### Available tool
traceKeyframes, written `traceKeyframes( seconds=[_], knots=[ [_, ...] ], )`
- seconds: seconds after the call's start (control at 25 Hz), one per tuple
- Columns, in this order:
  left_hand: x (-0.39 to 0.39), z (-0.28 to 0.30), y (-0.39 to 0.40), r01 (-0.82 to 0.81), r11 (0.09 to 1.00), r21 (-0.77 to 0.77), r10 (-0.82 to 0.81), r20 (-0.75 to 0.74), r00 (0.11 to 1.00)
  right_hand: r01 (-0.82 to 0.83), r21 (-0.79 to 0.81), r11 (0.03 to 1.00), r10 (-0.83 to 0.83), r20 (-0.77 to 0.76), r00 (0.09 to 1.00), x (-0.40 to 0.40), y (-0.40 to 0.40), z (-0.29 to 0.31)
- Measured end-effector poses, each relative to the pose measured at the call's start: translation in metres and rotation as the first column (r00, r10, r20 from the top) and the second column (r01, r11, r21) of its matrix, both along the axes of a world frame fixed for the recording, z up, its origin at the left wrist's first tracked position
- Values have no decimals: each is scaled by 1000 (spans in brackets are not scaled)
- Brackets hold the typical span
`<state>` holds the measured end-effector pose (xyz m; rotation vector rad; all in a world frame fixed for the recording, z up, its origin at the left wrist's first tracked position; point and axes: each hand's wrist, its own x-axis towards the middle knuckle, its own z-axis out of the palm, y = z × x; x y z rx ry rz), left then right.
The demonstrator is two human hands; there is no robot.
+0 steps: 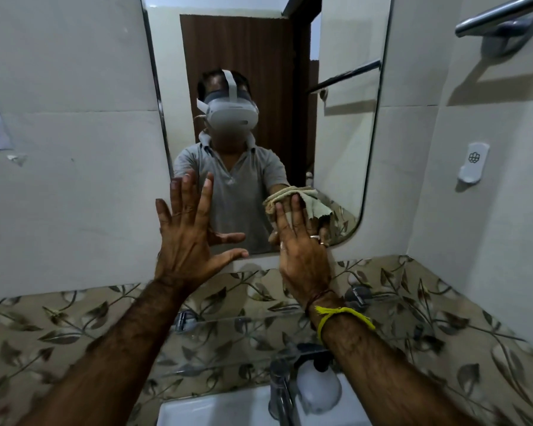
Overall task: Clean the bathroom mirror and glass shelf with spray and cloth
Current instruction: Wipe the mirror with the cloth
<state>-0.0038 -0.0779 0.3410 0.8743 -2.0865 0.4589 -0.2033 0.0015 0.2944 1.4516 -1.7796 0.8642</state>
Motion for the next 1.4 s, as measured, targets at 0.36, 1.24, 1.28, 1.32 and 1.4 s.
traceKeyframes(
  seconds=[0.36, 1.24, 1.28, 1.32, 1.4],
  knots=[
    [-13, 0, 10, -61, 998, 9, 61, 40, 997, 27, -100, 995, -20, 70, 997, -43, 16, -20],
    [-45, 52, 13, -135, 978, -162, 123, -83, 989, -77, -118, 990, 63, -120, 991, -37, -4, 85],
    [-45, 64, 11, -134, 969, -210, 120, -77, 990, -53, -163, 985, 40, -83, 996, -37, -8, 106],
    [-45, 78, 8, -128, 959, -253, 112, -75, 991, -37, -198, 979, 26, -61, 998, -36, -11, 125],
    [-44, 107, 3, -96, 937, -335, 75, -76, 994, -55, -190, 980, 20, -181, 983, -36, -14, 150]
  ],
)
